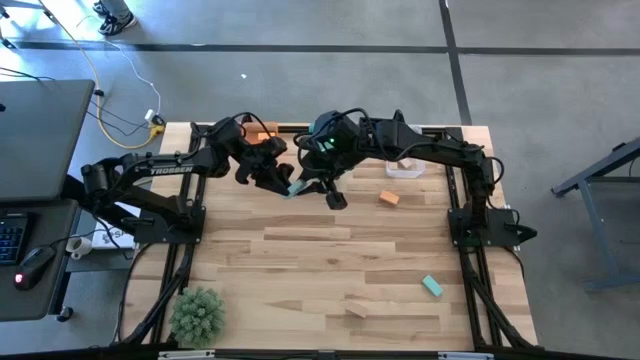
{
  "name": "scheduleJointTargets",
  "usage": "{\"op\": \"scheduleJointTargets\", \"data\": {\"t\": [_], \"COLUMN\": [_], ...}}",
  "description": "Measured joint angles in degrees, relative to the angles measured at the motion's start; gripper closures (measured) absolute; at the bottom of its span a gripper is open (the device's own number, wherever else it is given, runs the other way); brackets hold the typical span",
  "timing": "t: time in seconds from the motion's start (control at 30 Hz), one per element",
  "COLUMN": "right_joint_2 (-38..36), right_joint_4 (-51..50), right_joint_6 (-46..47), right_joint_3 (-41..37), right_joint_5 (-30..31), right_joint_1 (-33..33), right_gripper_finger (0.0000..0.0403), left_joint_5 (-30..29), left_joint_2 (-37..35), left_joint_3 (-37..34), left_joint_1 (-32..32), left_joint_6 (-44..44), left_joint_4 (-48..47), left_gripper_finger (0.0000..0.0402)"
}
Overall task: Sort & place blocks by color
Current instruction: Put the blue block into the green bin
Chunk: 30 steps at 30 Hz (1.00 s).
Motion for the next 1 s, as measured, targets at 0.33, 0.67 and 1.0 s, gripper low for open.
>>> {"op": "scheduleJointTargets", "data": {"t": [0.33, 0.67, 1.0], "right_joint_2": [0.0, -0.04, -0.04], "right_joint_4": [-0.78, -0.27, -0.61], "right_joint_6": [1.8, -0.76, -1.34], "right_joint_3": [-0.07, -0.07, -0.07], "right_joint_5": [2.19, 3.68, 2.91], "right_joint_1": [0.11, 0.07, 0.07], "right_gripper_finger": [0.0353, 0.022, 0.0323], "left_joint_5": [0.95, 0.47, 0.26], "left_joint_2": [0.93, 1.08, 1.08], "left_joint_3": [0.05, 0.01, 0.01], "left_joint_1": [0.02, 0.04, 0.04], "left_joint_6": [-0.09, -0.68, -0.59], "left_joint_4": [-0.25, -2.19, -2.14], "left_gripper_finger": [0.0298, 0.03, 0.0298]}}
